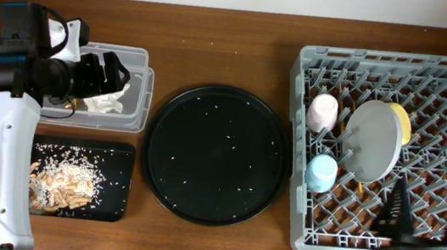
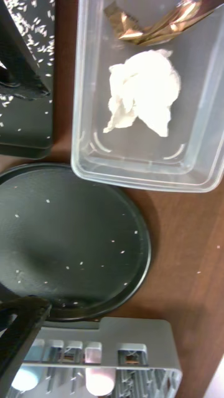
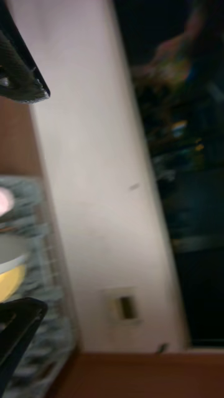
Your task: Sort waste into correct bins and load items into the dishwasher rack
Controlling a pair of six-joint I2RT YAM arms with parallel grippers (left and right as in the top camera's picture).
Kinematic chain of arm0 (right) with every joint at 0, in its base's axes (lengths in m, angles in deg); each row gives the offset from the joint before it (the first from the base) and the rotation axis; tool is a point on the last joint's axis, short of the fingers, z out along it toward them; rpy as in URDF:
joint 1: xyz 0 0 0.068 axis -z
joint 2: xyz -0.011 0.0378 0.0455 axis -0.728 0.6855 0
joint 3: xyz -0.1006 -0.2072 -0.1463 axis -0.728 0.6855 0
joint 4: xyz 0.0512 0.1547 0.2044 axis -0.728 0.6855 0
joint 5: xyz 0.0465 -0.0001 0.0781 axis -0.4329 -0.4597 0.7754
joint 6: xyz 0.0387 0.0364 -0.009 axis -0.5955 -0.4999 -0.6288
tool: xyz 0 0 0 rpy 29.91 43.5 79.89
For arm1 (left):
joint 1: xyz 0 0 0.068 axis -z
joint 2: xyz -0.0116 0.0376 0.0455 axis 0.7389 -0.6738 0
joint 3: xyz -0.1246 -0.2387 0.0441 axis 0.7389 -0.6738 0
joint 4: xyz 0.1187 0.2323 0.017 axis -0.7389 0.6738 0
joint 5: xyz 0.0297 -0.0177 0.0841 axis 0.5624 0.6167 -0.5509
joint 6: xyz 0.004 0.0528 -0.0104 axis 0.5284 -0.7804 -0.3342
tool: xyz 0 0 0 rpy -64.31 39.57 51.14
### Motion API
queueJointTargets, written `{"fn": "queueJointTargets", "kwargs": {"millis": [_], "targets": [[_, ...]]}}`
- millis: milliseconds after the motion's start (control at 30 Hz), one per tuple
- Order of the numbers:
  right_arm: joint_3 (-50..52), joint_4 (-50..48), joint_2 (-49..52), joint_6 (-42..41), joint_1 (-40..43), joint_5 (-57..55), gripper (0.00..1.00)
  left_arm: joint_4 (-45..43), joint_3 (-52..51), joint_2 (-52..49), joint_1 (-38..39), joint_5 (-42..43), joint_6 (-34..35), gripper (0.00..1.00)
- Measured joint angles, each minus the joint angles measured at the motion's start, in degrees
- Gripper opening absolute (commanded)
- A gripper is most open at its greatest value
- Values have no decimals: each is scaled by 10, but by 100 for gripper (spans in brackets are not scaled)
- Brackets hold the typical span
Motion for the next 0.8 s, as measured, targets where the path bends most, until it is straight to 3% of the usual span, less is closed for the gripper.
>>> {"fn": "queueJointTargets", "kwargs": {"millis": [100, 233, 467, 600, 800], "targets": [[177, -150, -70, 0, 22, 20, 98, 2, -1, 0, 0, 0, 0, 100], [329, -314, -75, 0, 22, 54, 98, 1, -1, 0, 0, 1, 0, 100], [437, -314, -84, 0, 23, 56, 98, 2, -1, 0, 0, 1, 0, 100], [450, -263, -84, 0, 23, 56, 98, 2, -1, 0, 0, 0, 0, 100], [450, -261, -84, 0, 23, 56, 98, 2, -1, 0, 0, 1, 0, 100]]}}
